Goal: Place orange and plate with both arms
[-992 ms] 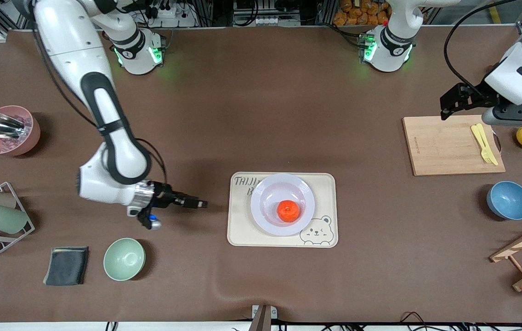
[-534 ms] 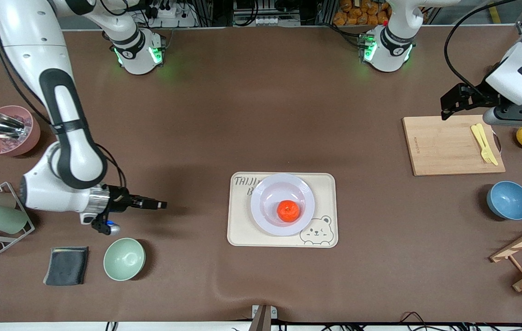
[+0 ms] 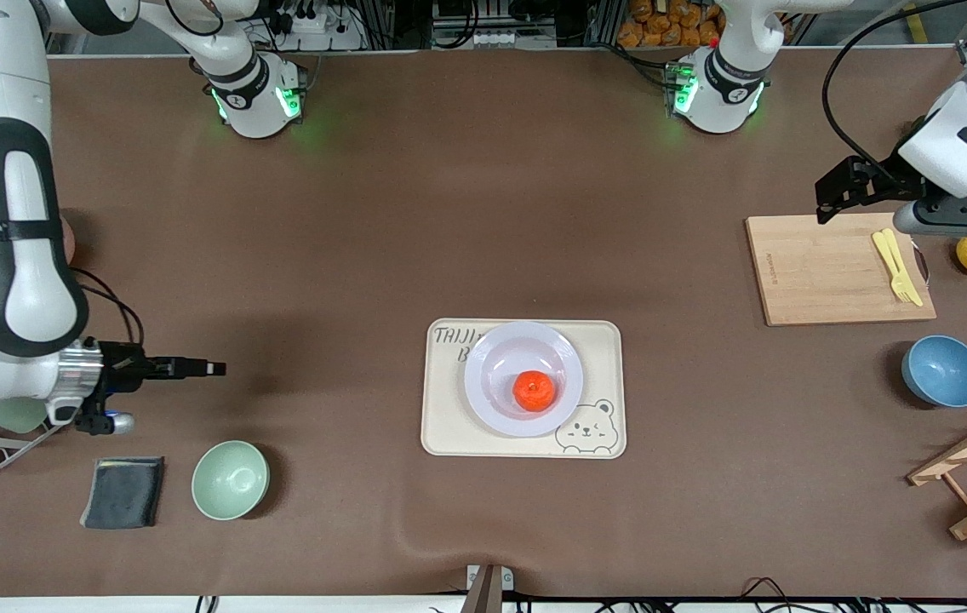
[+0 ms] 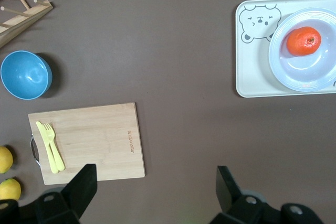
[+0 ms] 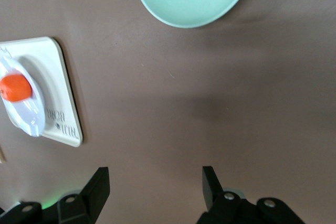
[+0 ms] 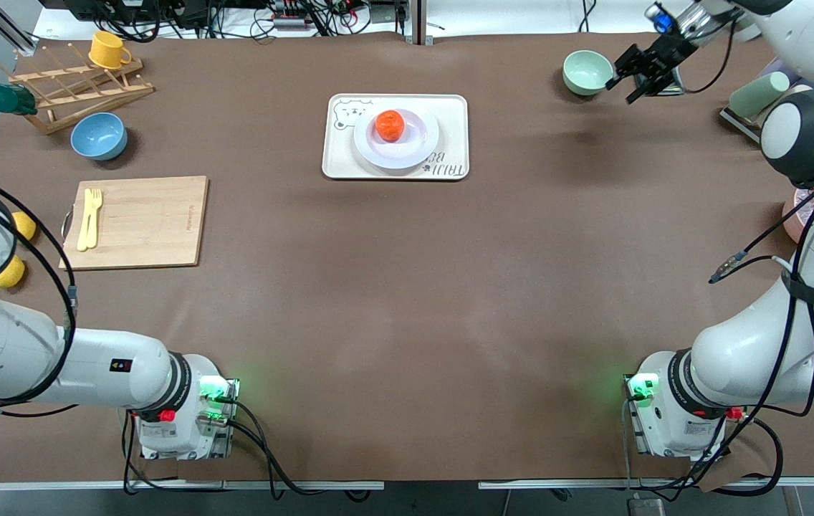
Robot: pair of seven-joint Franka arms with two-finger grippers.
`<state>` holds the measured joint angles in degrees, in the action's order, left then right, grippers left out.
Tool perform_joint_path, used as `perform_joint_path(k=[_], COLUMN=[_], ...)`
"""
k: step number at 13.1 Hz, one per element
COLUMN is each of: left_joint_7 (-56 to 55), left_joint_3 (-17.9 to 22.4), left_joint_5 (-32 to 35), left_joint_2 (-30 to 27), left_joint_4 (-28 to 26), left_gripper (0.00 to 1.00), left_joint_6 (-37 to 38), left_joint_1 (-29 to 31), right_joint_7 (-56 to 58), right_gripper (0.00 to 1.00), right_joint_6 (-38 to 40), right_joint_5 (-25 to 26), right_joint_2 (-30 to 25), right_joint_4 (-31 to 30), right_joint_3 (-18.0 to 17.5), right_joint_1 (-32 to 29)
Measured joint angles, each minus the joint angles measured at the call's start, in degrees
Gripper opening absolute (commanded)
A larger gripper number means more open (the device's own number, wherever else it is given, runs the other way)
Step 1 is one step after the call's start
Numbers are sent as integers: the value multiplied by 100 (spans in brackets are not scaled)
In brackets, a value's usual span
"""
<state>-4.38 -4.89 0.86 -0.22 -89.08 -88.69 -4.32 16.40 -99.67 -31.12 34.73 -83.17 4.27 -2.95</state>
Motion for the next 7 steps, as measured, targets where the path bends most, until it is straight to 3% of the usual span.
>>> perform_joint_path(k=[3,5,7], left_joint_7=[-5,-6,-7], left_joint_3=[0,0,0], left_joint_5=[0,0,0], left_joint_2=[11,16,20], left_joint_4=[-7,-14,-20], left_gripper=[100,100,100], left_joint_6=[0,0,0], left_joint_1=[1,2,4], right_joint_7=[-213,-505,-842], right_gripper=[100,100,100], right_joint_6=[932,1795,2103], right_joint_5=[1383,1920,2449], right_joint_2=[-34,-61,-134], right_joint_4=[889,1433,1656], right_joint_3=[-115,-135,-119], right_joint_1=[124,446,802])
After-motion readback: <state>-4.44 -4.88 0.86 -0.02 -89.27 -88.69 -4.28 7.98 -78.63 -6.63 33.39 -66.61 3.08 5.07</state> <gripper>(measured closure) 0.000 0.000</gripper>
